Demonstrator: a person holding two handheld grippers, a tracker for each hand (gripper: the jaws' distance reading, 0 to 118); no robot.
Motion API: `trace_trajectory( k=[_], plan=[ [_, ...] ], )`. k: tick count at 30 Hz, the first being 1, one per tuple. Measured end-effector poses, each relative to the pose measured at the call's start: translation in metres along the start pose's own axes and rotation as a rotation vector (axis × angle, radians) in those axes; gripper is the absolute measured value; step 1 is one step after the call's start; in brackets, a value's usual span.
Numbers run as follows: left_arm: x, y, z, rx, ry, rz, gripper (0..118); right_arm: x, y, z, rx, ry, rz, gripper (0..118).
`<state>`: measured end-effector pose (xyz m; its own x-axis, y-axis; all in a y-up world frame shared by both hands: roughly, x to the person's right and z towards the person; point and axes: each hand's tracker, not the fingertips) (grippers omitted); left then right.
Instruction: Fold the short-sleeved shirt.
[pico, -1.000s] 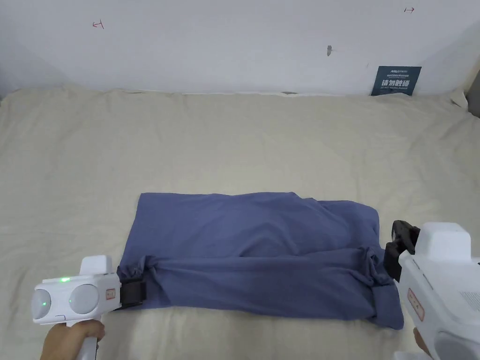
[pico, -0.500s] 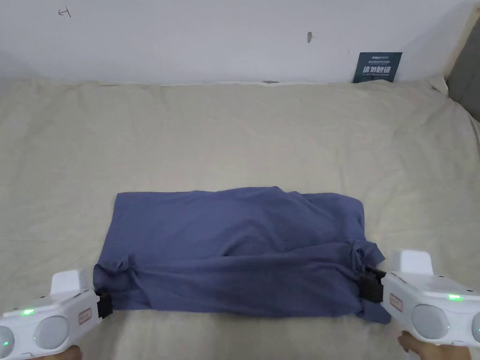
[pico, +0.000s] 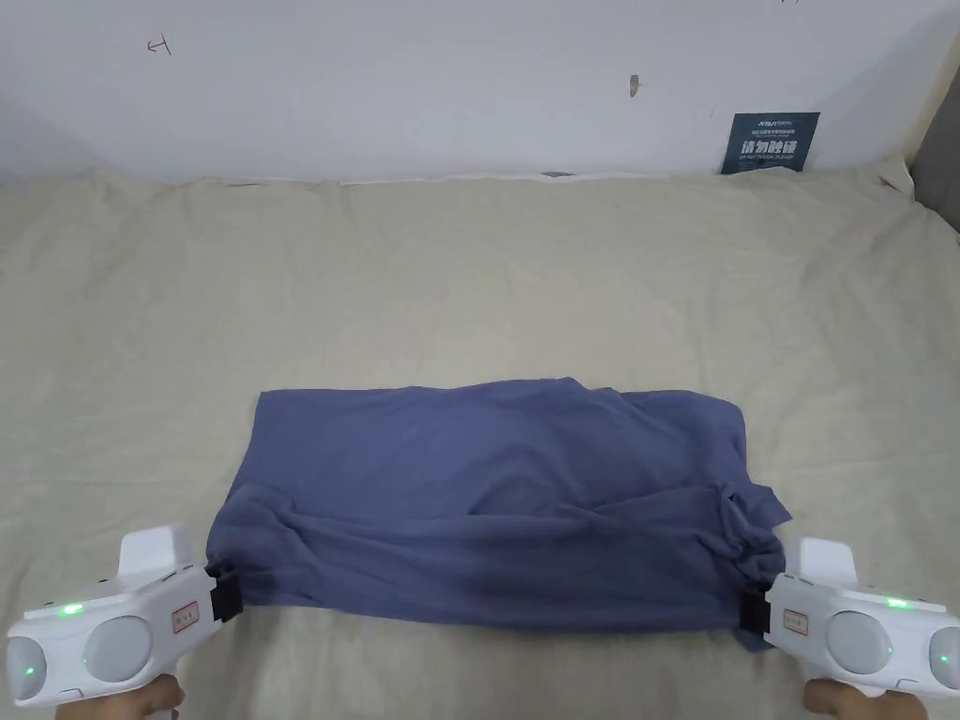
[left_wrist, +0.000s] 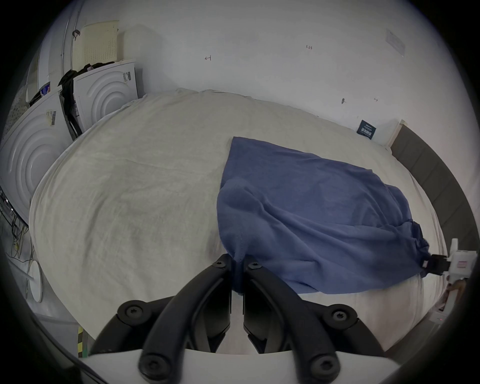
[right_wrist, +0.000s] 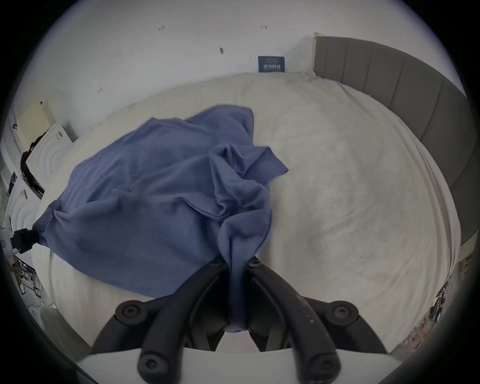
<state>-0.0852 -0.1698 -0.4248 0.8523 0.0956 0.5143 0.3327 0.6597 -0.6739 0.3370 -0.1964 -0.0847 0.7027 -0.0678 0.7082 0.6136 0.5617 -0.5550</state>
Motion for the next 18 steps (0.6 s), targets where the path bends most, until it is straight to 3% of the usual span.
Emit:
trace_trajectory(
  k=[2,9,18],
  plan=[
    [-0.004,-0.001,0.005,0.003,0.003,0.001,8,0.002,0.005,0.014,0.061,-0.011,0.036,12],
    [-0.024,-0.02,0.037,0.003,-0.005,0.036,8,0.01,-0.01,0.064,0.105,-0.006,0.044,12],
    [-0.044,-0.08,0.027,-0.166,0.042,0.026,8,0.016,-0.089,0.036,-0.079,-0.005,-0.03,12]
  ],
)
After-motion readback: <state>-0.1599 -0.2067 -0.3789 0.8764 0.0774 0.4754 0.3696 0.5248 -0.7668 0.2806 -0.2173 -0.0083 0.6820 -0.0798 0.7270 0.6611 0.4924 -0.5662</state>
